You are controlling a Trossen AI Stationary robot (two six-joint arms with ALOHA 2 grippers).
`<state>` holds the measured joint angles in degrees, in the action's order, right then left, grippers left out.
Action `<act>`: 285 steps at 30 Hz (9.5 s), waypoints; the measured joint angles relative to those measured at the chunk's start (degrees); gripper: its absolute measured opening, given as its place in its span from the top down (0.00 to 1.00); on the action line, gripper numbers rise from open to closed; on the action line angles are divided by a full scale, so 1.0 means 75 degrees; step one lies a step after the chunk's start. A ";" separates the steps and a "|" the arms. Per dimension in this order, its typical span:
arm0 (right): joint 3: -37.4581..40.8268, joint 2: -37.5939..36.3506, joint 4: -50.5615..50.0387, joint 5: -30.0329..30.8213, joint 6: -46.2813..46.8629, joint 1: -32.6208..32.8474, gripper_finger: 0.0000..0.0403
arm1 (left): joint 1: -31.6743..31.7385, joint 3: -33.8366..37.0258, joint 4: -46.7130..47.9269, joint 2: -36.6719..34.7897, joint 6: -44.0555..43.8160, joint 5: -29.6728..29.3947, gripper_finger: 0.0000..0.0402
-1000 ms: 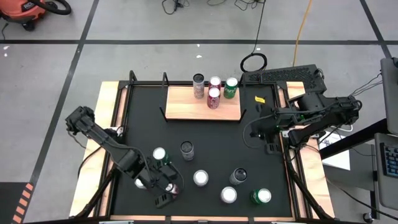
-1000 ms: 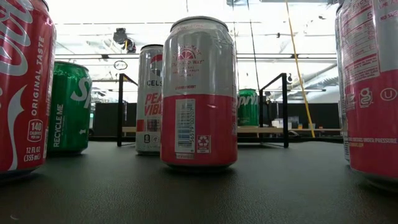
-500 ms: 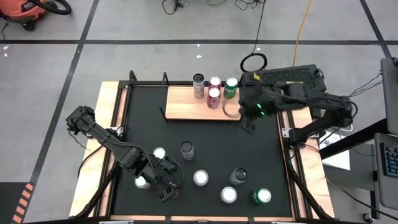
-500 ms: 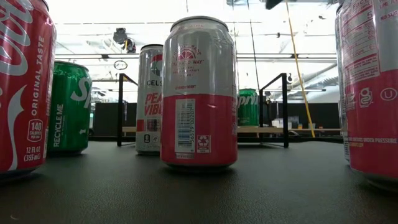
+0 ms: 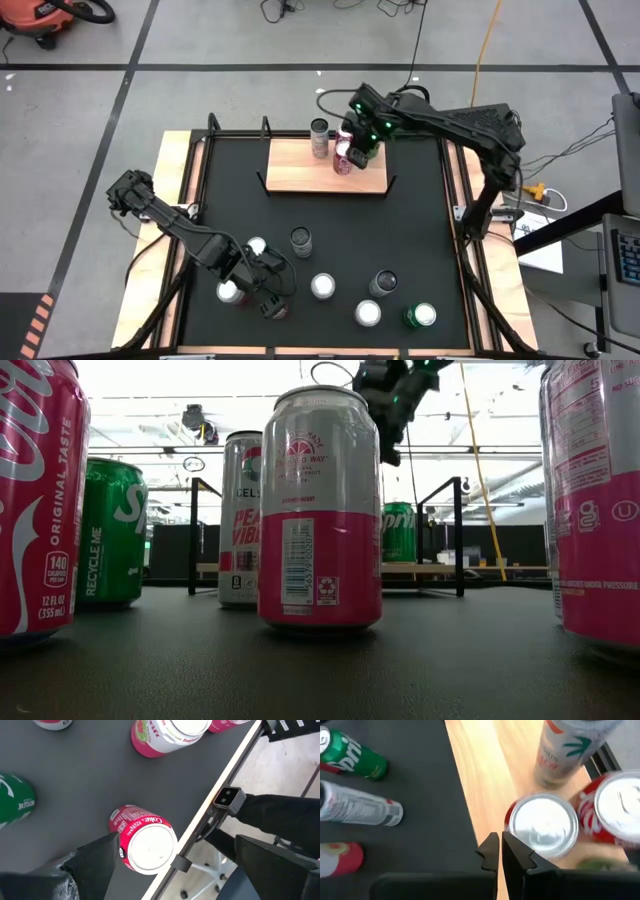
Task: Place canned beverage on shelf
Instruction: Adjust the red soda can on the shelf, then put the red soda can on the shelf
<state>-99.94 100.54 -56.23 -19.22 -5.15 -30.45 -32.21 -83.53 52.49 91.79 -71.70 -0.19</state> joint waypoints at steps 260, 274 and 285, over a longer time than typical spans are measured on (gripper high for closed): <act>0.0003 -0.2599 0.6345 0.2191 0.3775 0.4752 0.29 | 0.2256 -0.2246 -0.6135 -0.1077 0.7409 -0.3593 0.00; -0.0006 -0.2600 0.7422 0.3003 0.3518 0.4702 0.29 | 0.2259 -0.2243 -0.6126 -0.1047 0.7420 -0.3217 0.00; -0.0006 -0.2600 0.7411 0.3186 0.3238 0.4702 0.29 | 0.2784 -0.2226 -0.5689 -0.0909 0.7033 -0.2724 0.00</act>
<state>-99.98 81.03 -0.64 4.68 19.13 4.82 -11.32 -100.22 9.82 84.97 -18.95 -20.62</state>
